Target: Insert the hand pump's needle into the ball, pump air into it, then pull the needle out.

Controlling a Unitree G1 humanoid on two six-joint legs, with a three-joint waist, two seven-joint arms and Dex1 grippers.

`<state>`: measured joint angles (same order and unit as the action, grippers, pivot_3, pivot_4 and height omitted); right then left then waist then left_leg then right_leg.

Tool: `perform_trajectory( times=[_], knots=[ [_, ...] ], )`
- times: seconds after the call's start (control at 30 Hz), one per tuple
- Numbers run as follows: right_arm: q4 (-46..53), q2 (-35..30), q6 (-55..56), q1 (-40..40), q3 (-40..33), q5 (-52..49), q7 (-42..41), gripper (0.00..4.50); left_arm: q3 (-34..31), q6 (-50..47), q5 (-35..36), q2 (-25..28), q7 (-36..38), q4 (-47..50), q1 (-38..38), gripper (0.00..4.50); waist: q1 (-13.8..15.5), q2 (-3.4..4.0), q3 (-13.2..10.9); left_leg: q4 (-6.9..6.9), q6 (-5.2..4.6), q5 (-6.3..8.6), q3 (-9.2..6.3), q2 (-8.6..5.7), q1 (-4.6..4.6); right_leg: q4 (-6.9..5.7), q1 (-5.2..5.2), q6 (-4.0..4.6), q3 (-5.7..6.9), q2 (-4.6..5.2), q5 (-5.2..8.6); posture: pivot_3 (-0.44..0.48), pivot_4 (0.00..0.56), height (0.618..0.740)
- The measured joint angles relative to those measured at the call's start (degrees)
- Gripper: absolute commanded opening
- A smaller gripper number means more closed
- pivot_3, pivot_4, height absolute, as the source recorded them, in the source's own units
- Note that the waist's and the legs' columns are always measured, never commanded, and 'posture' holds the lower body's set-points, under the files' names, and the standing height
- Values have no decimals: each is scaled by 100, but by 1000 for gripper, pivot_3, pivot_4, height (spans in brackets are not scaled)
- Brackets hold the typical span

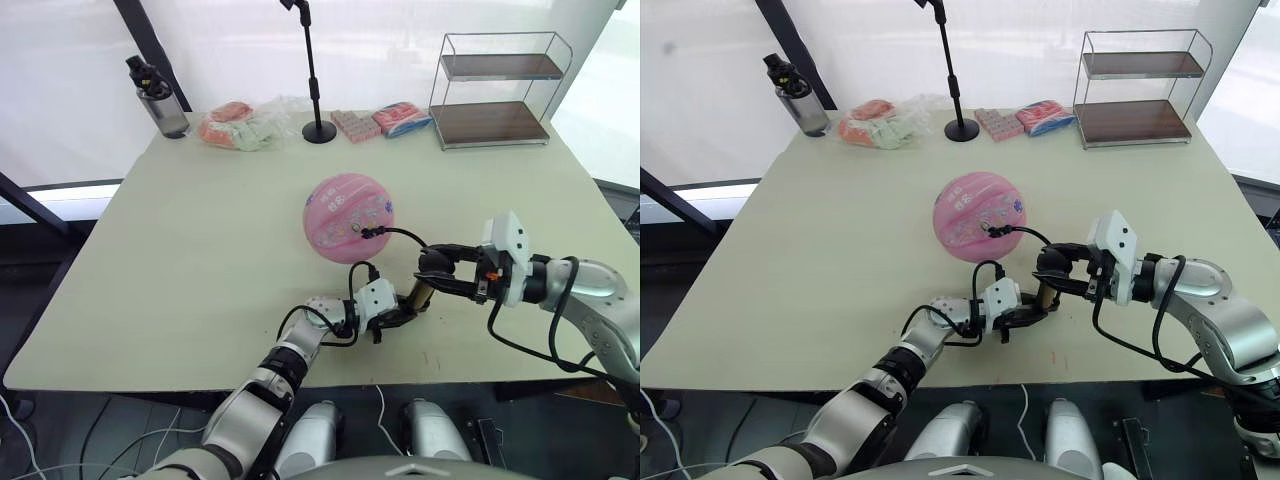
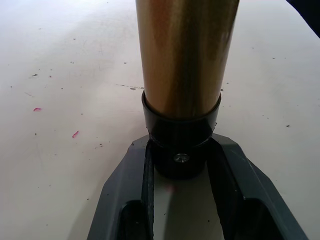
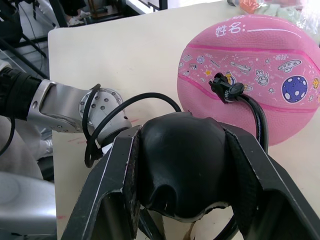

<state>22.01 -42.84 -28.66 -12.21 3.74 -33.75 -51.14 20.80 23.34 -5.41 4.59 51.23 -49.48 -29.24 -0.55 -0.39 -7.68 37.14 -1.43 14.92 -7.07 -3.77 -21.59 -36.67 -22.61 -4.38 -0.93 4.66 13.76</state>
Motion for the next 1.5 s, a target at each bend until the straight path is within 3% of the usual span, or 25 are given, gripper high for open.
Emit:
perform_trajectory(
  times=[0.17, 0.53, 0.93, 1.5],
  knots=[
    [51, -190, -201, -319, 31, 9, -96, 1688, -8, -9, 4, 3, -1, 15, 17, 1067, -16, 1, 11, 0, 0, 0, 0, 0, -1, 0, -1, -1, 0, 0, 1, 0, 150, 740],
    [43, -681, -1853, -1587, -752, -1375, -226, 1688, -9, 42, 95, -50, -9, 52, 33, 1067, 62, -5, -46, 3, 0, 0, -8, -6, -21, 6, -11, 23, 6, 7, -14, 0, 150, 740],
    [-283, -1149, -2634, -2647, -1184, -2229, -221, 1688, -9, 42, 113, -32, -6, 112, 81, 1067, 56, -5, -56, 3, 0, 0, -6, -5, -25, 6, -15, 24, 6, 9, -14, 0, 150, 740],
    [-500, -1249, -3072, -3018, -1281, -2569, 49, 1688, -6, 40, 114, -30, 22, 125, 62, 1067, 59, -5, -58, 3, -1, 0, -1, -5, -37, 5, -30, 24, 3, 12, -15, 0, 150, 740]
  ],
)
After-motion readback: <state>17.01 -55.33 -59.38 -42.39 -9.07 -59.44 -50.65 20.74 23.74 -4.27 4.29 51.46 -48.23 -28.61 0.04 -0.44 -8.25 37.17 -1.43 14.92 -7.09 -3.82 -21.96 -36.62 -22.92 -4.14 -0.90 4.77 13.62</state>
